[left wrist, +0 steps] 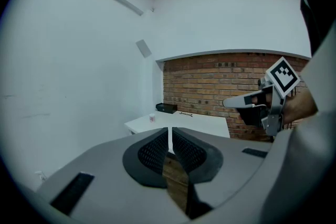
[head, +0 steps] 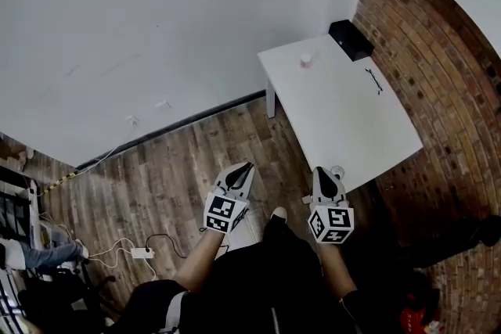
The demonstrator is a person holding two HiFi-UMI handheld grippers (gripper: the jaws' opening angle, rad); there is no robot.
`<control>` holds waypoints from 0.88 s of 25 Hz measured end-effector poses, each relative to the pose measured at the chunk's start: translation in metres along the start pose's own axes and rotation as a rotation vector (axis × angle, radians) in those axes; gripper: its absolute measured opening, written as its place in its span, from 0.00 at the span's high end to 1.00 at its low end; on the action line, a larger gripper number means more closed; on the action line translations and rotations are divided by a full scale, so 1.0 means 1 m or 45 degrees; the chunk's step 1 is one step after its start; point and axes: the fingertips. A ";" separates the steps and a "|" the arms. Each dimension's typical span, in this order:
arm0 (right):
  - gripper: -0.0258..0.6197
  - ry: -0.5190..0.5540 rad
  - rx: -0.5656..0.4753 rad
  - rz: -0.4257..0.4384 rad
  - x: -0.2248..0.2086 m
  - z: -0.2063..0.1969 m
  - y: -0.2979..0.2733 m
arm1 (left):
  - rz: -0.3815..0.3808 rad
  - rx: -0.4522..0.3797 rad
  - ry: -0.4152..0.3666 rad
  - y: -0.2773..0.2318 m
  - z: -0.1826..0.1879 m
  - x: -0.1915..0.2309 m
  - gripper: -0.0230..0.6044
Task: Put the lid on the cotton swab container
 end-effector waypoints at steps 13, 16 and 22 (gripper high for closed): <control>0.92 0.000 0.068 0.026 -0.064 0.008 -0.114 | -0.034 0.009 0.033 -0.132 0.008 0.042 0.92; 0.92 0.004 0.078 0.009 -0.079 0.008 -0.138 | -0.068 0.008 0.042 -0.170 0.006 0.051 0.92; 0.92 -0.006 0.089 -0.089 -0.114 0.007 -0.197 | -0.199 0.031 0.033 -0.252 0.002 0.075 0.92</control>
Point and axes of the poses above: the fingertips, and each gripper's own axes: y backward along the fingers, x to its left, z out of its top, and after that the axes turned 10 degrees about -x, right-handed
